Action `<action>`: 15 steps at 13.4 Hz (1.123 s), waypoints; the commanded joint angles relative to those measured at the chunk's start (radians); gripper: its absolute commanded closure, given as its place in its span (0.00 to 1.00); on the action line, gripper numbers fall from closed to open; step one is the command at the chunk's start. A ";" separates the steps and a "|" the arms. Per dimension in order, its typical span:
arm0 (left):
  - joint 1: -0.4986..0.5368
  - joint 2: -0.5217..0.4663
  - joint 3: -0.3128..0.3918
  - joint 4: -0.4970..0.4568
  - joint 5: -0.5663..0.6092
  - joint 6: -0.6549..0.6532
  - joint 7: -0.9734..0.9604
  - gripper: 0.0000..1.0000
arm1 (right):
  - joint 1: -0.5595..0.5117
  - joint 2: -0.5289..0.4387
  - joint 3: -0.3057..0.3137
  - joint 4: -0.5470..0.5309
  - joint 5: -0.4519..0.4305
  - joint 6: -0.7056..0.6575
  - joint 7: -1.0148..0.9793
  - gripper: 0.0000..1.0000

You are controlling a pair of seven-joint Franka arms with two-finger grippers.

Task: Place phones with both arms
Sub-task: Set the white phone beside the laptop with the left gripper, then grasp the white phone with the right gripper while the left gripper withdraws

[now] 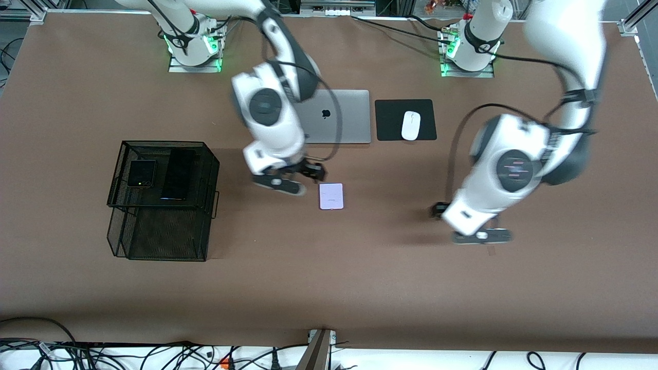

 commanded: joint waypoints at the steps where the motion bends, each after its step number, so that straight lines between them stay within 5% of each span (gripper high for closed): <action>1: 0.116 -0.122 -0.016 -0.089 -0.015 -0.056 0.208 0.00 | 0.028 0.154 -0.006 0.107 -0.021 0.078 0.019 0.00; 5: 0.205 -0.196 -0.016 -0.093 -0.015 -0.112 0.245 0.00 | 0.071 0.253 -0.003 0.121 -0.026 0.184 -0.019 0.00; 15: 0.287 -0.305 -0.013 -0.089 -0.064 -0.259 0.407 0.00 | 0.077 0.317 0.003 0.119 -0.079 0.276 -0.124 0.00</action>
